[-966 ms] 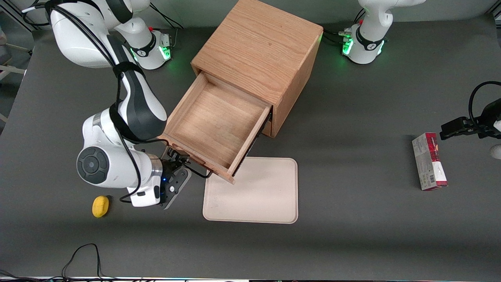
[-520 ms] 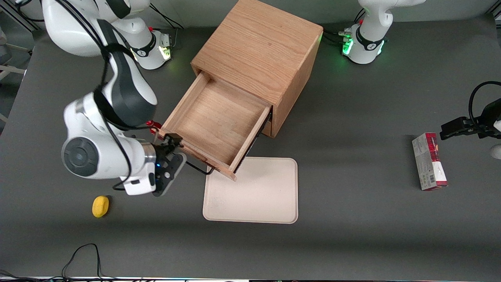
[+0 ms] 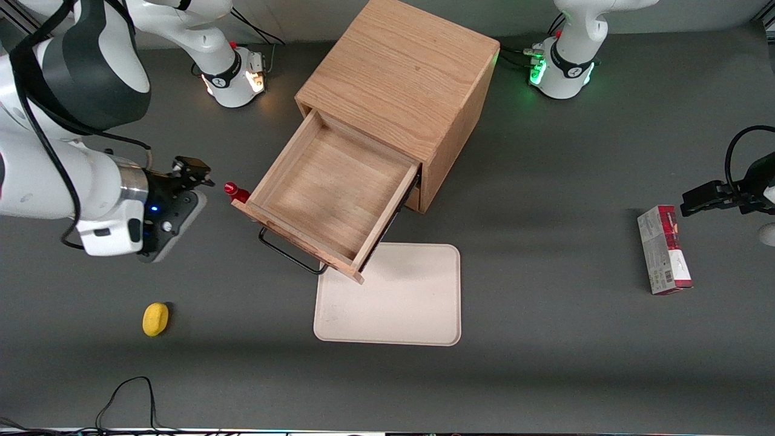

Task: Open upper drawer

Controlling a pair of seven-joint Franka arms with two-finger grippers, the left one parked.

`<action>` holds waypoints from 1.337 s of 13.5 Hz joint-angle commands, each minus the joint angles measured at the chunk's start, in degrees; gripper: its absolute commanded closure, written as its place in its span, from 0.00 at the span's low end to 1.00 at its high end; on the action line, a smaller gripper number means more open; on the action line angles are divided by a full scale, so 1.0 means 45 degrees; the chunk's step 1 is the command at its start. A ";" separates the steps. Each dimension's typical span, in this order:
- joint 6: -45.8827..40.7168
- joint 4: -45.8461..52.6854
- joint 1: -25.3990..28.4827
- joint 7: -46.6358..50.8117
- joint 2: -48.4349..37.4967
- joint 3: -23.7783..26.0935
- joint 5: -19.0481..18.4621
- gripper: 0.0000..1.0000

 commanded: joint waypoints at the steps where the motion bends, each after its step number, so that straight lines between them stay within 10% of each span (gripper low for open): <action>1: 0.0328 -0.1865 0.0090 -0.0179 -0.1342 -0.0946 -0.0558 0.00; 8: 0.4426 -0.7680 0.0149 0.1754 -0.5536 -0.2925 0.0126 0.01; 18: 0.3824 -0.7589 0.0831 0.7163 -0.6147 -0.2750 -0.0401 0.02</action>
